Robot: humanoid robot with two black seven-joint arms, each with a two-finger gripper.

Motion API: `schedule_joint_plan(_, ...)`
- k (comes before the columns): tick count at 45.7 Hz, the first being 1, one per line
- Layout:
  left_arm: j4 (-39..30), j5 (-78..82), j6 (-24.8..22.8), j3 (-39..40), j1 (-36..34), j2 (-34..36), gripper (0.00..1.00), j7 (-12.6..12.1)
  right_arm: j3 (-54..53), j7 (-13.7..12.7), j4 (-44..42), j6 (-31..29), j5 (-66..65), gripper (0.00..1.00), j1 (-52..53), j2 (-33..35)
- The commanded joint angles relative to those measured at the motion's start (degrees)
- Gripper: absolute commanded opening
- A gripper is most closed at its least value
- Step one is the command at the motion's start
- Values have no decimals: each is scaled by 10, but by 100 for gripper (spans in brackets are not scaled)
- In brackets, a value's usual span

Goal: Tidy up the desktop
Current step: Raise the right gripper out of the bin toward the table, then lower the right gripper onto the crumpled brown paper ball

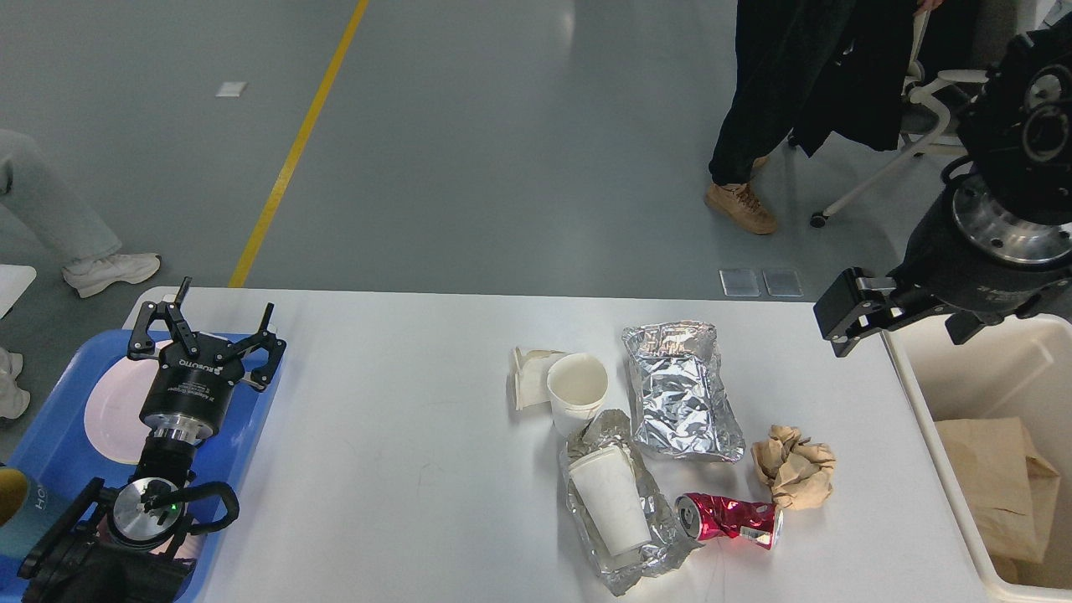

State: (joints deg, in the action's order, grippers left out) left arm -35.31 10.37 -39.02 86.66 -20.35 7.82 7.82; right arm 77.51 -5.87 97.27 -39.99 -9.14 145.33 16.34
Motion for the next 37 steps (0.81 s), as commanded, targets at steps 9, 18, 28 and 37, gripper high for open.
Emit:
schedule_joint_plan(9,0,0,-2,0,0,0,96,0,-7,-5,-33,114,-7,100,-162,-3)
schedule_joint_plan(18,0,0,-2,0,0,0,96,0,-61,-5,-164,144,-8,100,-375,-10)
schedule_joint_plan(28,0,0,-2,0,0,0,96,0,-126,-6,-361,197,-7,100,-593,-39)
schedule_joint_plan(37,0,0,-2,0,0,0,96,-1,-140,-6,-445,236,-4,100,-683,-73)
